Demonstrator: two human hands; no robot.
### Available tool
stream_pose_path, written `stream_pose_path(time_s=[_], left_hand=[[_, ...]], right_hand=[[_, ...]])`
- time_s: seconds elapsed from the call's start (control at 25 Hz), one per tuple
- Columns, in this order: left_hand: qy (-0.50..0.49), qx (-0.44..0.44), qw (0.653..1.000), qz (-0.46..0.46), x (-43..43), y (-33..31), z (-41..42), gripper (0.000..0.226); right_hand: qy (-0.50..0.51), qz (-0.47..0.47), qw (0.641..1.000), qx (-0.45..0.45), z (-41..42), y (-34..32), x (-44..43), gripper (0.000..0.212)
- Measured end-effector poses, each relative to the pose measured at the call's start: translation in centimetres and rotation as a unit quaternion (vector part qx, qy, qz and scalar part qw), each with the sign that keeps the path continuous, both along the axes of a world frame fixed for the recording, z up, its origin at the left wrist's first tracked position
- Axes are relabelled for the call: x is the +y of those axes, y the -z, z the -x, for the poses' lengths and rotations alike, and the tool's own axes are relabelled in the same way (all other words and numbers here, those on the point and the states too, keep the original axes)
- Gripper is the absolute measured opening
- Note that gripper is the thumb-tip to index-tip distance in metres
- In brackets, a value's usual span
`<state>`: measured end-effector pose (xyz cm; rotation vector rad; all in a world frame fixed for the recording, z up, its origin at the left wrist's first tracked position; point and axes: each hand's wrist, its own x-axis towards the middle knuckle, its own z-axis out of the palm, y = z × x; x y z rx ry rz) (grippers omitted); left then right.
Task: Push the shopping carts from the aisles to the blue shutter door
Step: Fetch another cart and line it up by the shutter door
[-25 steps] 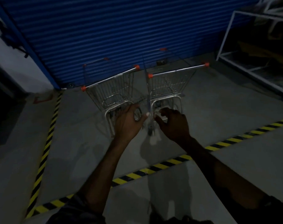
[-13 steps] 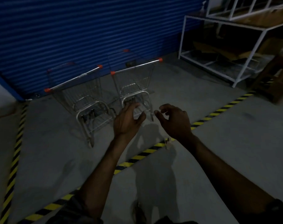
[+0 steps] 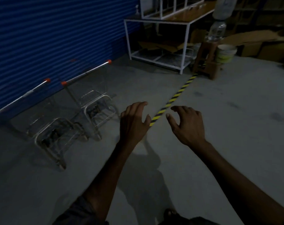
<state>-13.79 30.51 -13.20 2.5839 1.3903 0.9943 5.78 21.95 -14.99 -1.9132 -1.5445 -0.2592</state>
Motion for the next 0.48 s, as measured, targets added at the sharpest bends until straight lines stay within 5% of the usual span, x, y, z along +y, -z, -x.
stream_pose_path(time_s=[0.2, 0.48], left_hand=[[0.155, 0.012, 0.980, -0.125, -4.4, 0.5, -3.3, 0.038], [0.294, 0.047, 0.946, -0.126, -12.0, 0.8, -9.8, 0.037]], right_hand=[[0.097, -0.012, 0.992, -0.085, -1.5, -0.5, -9.6, 0.041], [0.214, 0.126, 0.952, -0.178, -5.0, -0.9, -22.5, 0.037]])
